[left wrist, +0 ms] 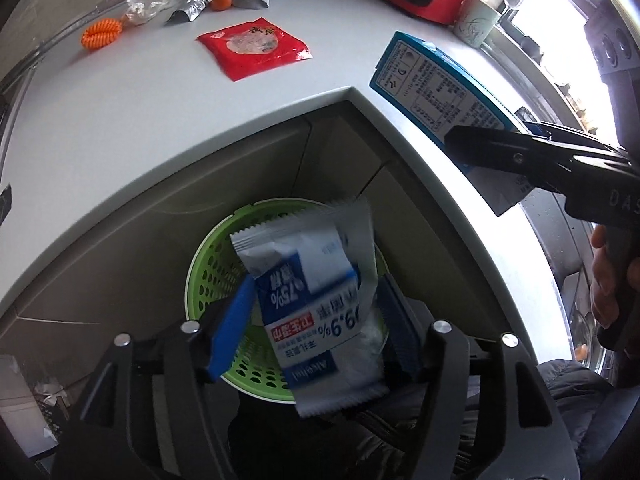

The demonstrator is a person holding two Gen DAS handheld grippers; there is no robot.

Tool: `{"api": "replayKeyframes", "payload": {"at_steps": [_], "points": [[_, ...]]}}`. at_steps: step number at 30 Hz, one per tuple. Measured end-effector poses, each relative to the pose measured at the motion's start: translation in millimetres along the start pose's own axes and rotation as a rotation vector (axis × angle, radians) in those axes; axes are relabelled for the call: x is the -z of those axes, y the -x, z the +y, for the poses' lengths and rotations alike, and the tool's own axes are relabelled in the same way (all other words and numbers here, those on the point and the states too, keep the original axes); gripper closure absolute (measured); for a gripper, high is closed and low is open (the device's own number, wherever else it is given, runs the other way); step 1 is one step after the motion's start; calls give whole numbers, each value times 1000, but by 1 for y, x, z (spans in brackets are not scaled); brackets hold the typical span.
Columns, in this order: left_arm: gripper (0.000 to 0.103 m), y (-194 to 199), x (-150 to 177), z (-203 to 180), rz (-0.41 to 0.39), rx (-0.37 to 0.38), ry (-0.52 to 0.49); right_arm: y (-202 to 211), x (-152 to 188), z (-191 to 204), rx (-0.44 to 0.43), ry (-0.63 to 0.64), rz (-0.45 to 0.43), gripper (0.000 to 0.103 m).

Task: Collect trash
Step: 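Drop the wipe packet into the green basket with left while right drops the carton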

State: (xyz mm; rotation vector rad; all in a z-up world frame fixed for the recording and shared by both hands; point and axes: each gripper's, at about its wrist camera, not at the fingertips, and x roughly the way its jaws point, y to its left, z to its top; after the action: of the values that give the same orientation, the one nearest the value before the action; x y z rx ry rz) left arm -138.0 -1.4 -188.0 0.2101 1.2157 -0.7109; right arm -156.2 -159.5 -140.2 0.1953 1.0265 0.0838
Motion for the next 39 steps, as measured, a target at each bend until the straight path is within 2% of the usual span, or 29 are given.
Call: {"api": "replayKeyframes", "payload": {"at_steps": [10,18,24,25,28,29,34,39], "points": [[29,9,-2,0,-22,-20,0,2,0,-1,-20,19,-3,37],[15,45,-15,26,-153,-130,99,4,6,10,-61,99,15,37],[11,64,-26,46,-234,-224,147,-2,13,24,-109,157,61,36],[11,66,-28,49,-241,-240,152,-3,14,27,-118,166,69,33],[10,70,-33,58,-257,-259,168,-5,17,36,-129,190,78,11],[10,71,-35,61,-261,-258,179,-4,17,38,-124,196,72,9],[10,77,-43,73,-276,-255,214,0,7,41,-121,173,34,7],[8,83,-52,81,-303,-264,208,7,-14,36,-77,123,-35,5]]}}
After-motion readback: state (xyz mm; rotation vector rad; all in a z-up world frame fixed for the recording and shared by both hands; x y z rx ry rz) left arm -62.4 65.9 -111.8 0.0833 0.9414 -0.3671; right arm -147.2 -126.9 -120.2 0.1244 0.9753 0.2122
